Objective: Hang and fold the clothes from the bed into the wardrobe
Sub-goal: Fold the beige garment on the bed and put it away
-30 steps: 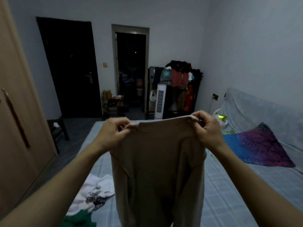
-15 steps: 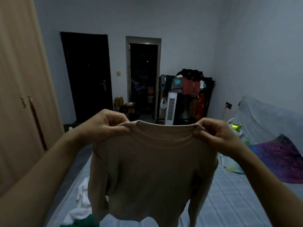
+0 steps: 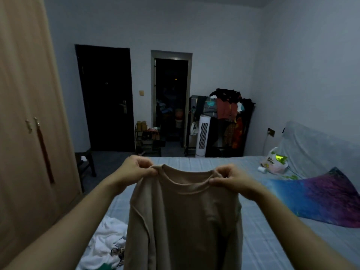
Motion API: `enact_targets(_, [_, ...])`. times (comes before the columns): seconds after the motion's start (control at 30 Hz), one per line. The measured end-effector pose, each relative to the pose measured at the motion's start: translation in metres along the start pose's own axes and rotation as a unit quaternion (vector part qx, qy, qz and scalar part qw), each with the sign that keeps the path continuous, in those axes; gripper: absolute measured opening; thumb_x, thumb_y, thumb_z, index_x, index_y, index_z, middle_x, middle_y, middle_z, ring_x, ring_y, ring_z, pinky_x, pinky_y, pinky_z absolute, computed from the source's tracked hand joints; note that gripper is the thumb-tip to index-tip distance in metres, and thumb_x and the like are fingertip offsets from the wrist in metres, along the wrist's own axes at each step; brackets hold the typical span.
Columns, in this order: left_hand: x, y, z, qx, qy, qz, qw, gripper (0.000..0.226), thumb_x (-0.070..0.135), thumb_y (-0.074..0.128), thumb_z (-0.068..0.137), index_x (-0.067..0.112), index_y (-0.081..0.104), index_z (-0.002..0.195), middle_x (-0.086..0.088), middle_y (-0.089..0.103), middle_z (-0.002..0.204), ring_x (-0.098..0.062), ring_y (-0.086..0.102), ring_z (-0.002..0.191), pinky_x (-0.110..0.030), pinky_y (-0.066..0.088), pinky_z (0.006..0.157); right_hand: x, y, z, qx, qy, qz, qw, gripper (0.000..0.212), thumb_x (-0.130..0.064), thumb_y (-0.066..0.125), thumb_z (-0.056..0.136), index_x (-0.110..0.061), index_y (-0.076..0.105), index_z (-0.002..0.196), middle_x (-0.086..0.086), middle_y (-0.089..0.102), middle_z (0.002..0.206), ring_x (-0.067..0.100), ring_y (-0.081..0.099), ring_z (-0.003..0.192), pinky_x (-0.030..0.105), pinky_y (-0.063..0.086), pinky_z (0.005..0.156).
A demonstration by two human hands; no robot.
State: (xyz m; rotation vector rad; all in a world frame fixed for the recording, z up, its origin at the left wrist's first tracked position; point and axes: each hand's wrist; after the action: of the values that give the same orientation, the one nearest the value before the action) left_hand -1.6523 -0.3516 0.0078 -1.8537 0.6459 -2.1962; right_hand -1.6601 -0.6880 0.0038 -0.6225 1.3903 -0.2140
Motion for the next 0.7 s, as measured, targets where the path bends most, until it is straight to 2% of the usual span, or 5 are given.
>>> enact_targets(0.13, [-0.018, 0.036, 0.017, 0.143, -0.108, 0.131, 0.975, 0.020, 0.023, 0.070, 0.086, 0.008, 0.073, 0.073, -0.010, 0.071, 0.075, -0.021, 0.066, 0.072, -0.035, 0.053, 0.061, 0.021, 0.047, 0.032, 0.127, 0.089, -0.001, 0.988, 0.013, -0.018, 0.070, 0.089, -0.007, 0.067, 0.093, 0.014, 0.071, 0.092, 0.028, 0.070, 0.089, 0.048, 0.058, 0.083])
enact_targets(0.37, [-0.016, 0.099, -0.020, 0.207, -0.030, 0.081, 0.974, 0.023, 0.033, 0.073, 0.084, 0.020, 0.066, 0.066, 0.002, 0.065, 0.062, 0.000, 0.061, 0.057, -0.012, 0.042, 0.046, 0.008, 0.112, 0.016, 0.191, 0.069, 0.123, 0.972, 0.012, -0.027, 0.068, 0.090, -0.015, 0.068, 0.088, 0.006, 0.072, 0.084, 0.020, 0.071, 0.080, 0.039, 0.061, 0.071])
enact_targets(0.47, [-0.010, 0.111, -0.034, 0.195, 0.017, 0.057, 0.979, 0.018, 0.033, 0.071, 0.088, 0.025, 0.068, 0.073, 0.007, 0.067, 0.068, 0.002, 0.063, 0.065, -0.012, 0.046, 0.052, -0.001, 0.129, 0.002, 0.162, 0.017, 0.156, 0.974, 0.010, -0.026, 0.064, 0.093, -0.017, 0.066, 0.089, 0.001, 0.072, 0.086, 0.011, 0.071, 0.081, 0.023, 0.054, 0.066])
enact_targets(0.57, [-0.002, 0.112, -0.044, 0.156, 0.069, 0.026, 0.985, 0.007, 0.022, 0.066, 0.090, 0.026, 0.070, 0.086, 0.008, 0.069, 0.079, -0.002, 0.066, 0.072, -0.012, 0.049, 0.058, -0.006, 0.130, -0.007, 0.129, -0.020, 0.214, 0.968, 0.014, -0.030, 0.067, 0.091, -0.016, 0.068, 0.096, 0.000, 0.074, 0.088, 0.010, 0.071, 0.084, 0.020, 0.056, 0.067])
enact_targets(0.7, [0.001, 0.106, -0.048, 0.017, 0.085, 0.012, 0.996, 0.041, 0.001, 0.058, 0.087, 0.025, 0.070, 0.118, 0.007, 0.072, 0.105, -0.006, 0.068, 0.096, -0.022, 0.058, 0.079, -0.007, 0.121, -0.010, 0.156, -0.033, 0.161, 0.974, 0.023, -0.024, 0.080, 0.079, -0.013, 0.065, 0.093, 0.006, 0.071, 0.084, 0.012, 0.070, 0.078, 0.025, 0.059, 0.068])
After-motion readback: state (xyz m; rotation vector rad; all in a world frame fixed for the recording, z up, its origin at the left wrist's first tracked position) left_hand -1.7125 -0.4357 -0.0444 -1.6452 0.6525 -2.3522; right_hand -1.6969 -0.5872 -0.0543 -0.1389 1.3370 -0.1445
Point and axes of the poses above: each hand's wrist, its own z-axis towards the middle knuckle, its own y-axis out of the palm, x = y × z
